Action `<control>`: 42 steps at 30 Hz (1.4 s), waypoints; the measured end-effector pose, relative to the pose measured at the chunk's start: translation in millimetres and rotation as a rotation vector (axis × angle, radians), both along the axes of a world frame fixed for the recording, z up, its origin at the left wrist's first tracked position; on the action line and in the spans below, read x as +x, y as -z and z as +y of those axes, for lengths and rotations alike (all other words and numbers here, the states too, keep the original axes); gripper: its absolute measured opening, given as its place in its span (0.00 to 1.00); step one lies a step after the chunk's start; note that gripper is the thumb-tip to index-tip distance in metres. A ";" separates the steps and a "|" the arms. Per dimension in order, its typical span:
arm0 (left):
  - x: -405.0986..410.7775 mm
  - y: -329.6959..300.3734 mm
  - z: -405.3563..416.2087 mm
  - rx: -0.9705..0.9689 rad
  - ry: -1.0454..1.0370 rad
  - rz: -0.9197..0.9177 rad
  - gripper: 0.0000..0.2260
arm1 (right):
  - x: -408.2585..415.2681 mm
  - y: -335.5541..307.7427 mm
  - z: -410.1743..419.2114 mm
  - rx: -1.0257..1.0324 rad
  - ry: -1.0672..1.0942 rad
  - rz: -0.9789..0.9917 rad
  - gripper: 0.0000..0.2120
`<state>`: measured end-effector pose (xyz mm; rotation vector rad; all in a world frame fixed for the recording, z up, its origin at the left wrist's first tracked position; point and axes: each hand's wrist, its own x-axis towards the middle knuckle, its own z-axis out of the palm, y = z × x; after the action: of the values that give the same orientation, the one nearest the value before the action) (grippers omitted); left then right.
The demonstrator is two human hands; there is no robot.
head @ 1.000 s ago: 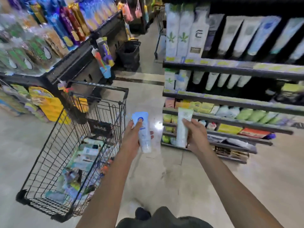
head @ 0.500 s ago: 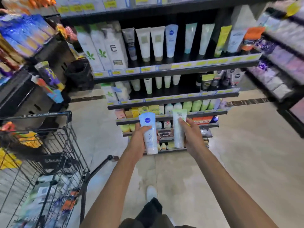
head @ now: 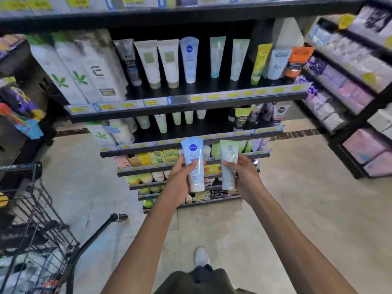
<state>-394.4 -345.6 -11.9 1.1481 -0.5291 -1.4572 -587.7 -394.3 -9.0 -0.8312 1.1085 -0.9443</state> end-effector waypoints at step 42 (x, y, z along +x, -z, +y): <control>32.7 -116.4 -258.7 -0.236 -0.374 -0.812 0.22 | -3.5 -86.0 -193.3 -0.205 -0.186 -0.199 0.23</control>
<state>-361.7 -604.3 104.5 1.5295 -0.9488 -0.5484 -591.2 -587.7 77.0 -0.9673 0.7580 -0.9711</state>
